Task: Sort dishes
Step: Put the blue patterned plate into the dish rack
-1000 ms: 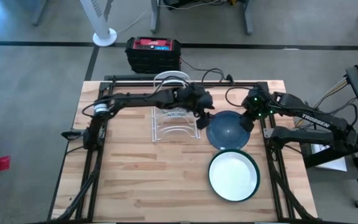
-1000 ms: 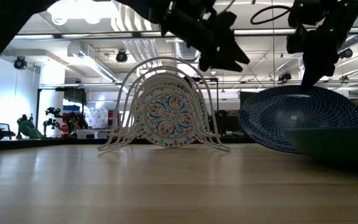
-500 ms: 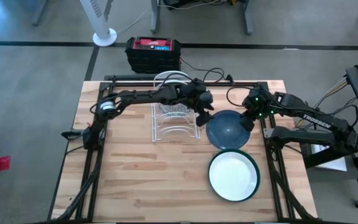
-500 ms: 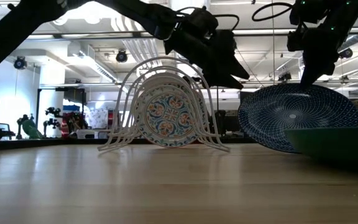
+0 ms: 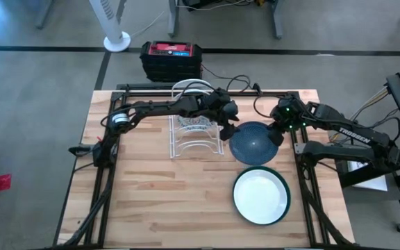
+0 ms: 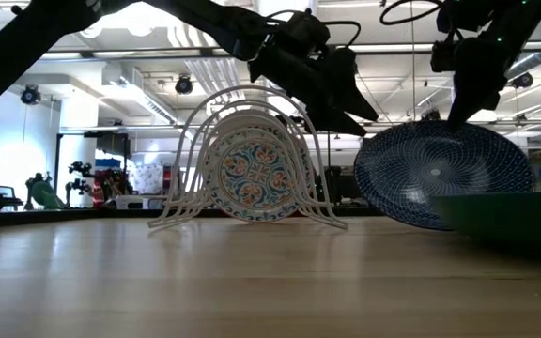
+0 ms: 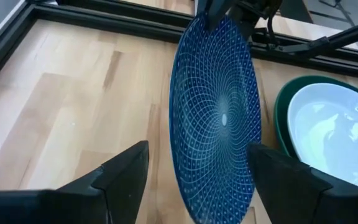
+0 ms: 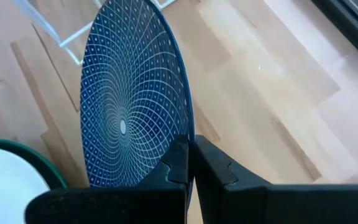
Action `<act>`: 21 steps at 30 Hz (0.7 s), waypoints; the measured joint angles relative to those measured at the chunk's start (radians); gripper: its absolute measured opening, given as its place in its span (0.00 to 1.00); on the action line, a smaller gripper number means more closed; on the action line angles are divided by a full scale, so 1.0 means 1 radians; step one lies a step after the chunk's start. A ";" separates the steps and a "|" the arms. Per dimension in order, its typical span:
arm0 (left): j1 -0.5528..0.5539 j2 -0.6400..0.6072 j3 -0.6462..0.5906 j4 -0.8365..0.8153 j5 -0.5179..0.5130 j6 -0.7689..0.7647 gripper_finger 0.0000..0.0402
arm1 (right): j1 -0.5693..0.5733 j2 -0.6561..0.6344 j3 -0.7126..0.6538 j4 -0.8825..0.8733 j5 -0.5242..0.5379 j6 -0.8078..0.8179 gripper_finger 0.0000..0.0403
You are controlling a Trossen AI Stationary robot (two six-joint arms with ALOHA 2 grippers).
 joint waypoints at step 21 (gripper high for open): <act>0.001 0.077 -0.020 0.040 0.077 -0.020 0.65 | 0.012 0.001 0.000 0.061 -0.028 -0.064 0.00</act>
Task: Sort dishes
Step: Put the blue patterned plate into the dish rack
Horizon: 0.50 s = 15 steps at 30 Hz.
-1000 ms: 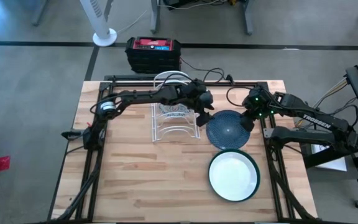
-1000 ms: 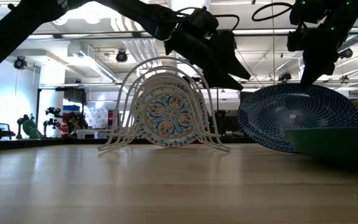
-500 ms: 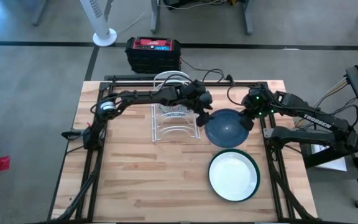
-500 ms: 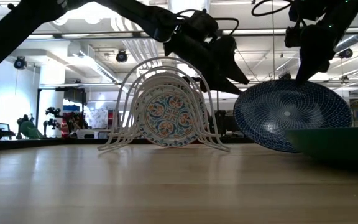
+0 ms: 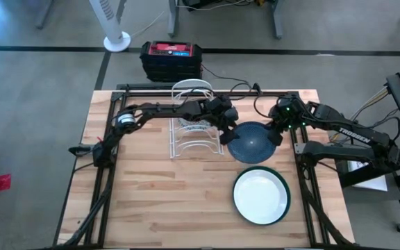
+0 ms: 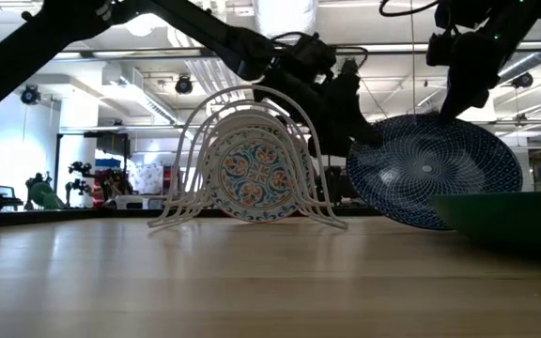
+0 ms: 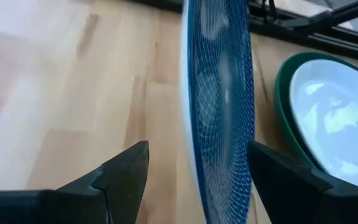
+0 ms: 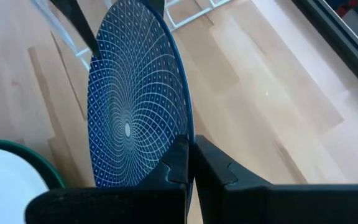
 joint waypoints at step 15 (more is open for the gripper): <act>-0.002 0.034 0.058 0.005 0.046 0.010 0.54 | 0.023 0.000 0.000 0.044 0.001 -0.006 0.00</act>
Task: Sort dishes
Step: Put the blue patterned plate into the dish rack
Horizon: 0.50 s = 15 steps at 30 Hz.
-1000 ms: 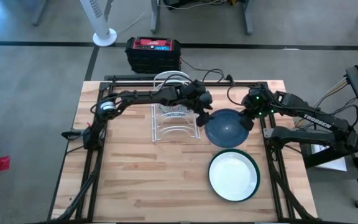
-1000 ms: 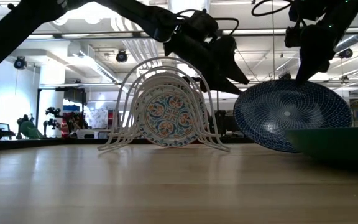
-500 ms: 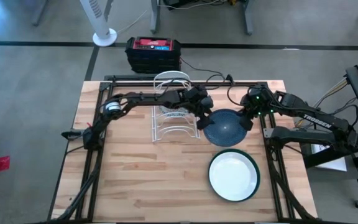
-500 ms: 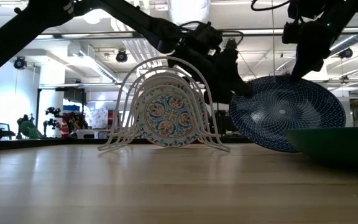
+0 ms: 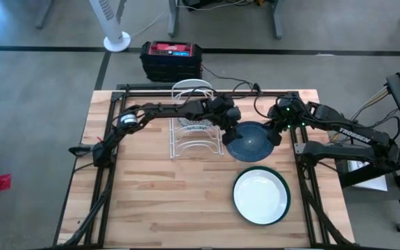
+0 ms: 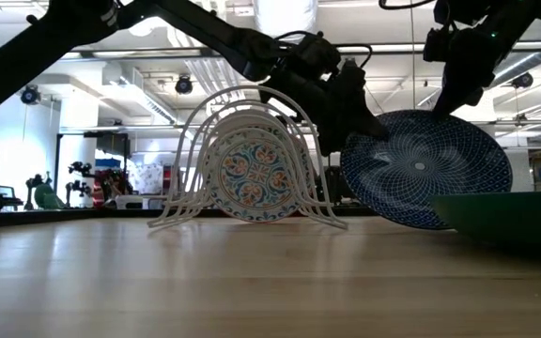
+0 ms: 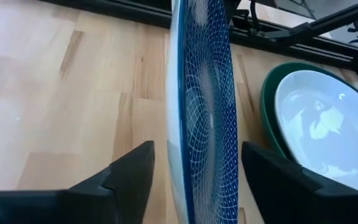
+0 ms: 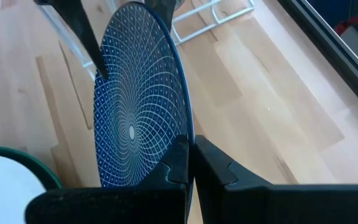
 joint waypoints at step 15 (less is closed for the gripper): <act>-0.011 0.004 0.002 -0.010 -0.021 0.003 0.05 | 0.003 -0.008 0.003 0.001 -0.011 -0.002 0.00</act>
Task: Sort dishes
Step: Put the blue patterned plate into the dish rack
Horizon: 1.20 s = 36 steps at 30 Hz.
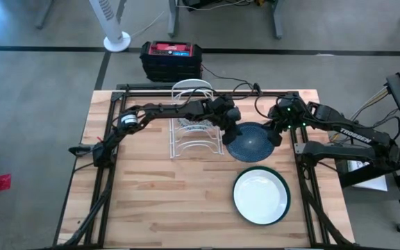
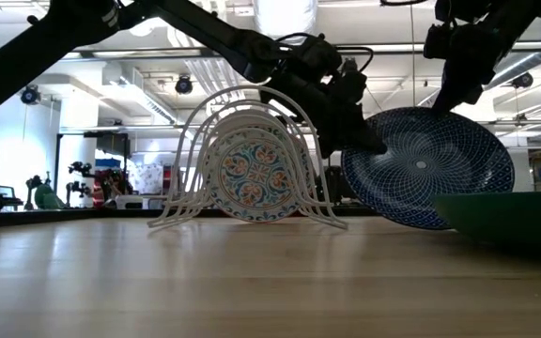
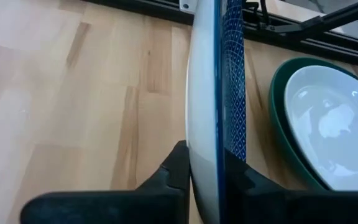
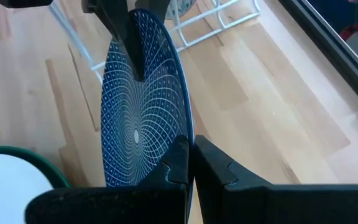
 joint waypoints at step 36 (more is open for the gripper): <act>-0.040 -0.005 0.003 0.064 -0.050 0.099 0.04 | 0.000 0.110 -0.008 -0.117 -0.182 0.043 0.46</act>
